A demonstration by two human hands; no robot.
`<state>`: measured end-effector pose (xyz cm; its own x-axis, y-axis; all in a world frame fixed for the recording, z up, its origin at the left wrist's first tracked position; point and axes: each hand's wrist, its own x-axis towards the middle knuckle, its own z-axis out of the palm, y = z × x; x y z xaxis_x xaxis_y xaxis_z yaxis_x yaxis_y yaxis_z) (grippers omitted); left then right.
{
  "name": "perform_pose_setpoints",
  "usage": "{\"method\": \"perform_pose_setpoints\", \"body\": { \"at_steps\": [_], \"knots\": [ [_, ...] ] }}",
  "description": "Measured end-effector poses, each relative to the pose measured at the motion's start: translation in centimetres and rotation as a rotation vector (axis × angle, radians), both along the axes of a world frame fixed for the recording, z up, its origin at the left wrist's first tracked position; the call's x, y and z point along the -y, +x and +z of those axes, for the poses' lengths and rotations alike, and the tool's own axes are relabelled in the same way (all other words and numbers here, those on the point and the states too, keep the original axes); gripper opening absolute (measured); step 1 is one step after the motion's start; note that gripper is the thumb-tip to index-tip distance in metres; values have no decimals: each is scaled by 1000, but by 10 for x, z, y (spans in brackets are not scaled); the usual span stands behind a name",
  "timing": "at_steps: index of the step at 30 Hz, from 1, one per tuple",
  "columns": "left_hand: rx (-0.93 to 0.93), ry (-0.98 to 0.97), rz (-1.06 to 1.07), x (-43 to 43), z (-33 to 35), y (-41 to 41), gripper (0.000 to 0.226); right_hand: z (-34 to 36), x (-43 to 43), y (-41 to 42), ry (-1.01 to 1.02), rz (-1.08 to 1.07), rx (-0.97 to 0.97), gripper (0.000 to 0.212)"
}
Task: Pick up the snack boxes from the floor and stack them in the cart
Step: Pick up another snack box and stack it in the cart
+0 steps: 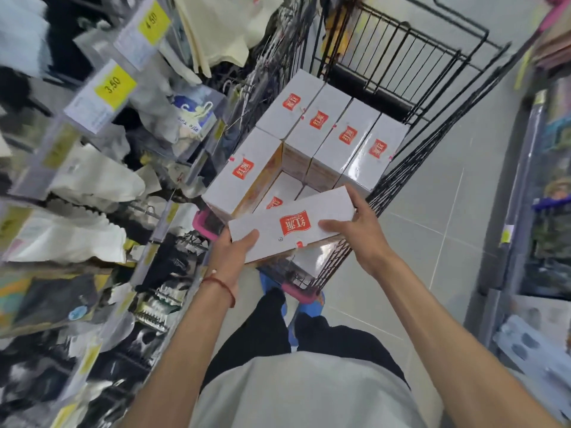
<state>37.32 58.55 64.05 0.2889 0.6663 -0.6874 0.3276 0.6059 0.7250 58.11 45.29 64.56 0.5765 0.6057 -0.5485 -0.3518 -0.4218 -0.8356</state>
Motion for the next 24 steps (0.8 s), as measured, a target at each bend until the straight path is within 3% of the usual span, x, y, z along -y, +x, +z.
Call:
{"method": "perform_pose_setpoints", "body": {
  "at_steps": [2, 7, 13, 19, 24],
  "knots": [
    [-44, -18, -17, -13, -9, 3, 41, -3, -18, 10, -44, 2, 9, 78],
    [-114, -104, -5, -31, -30, 9, 9, -22, -64, 31, -92, 13, 26, 64],
    [-202, -166, -54, -39, -59, 8, 8, -55, -89, 28, -150, -11, -54, 70],
    [-209, -173, -42, -45, -46, 16, 31, -69, -89, 25, -216, 18, -98, 80],
    [-304, -89, -114, -54, -53, 14, 21, -106, -85, 23, -284, -51, -79, 122]
  ]
}}
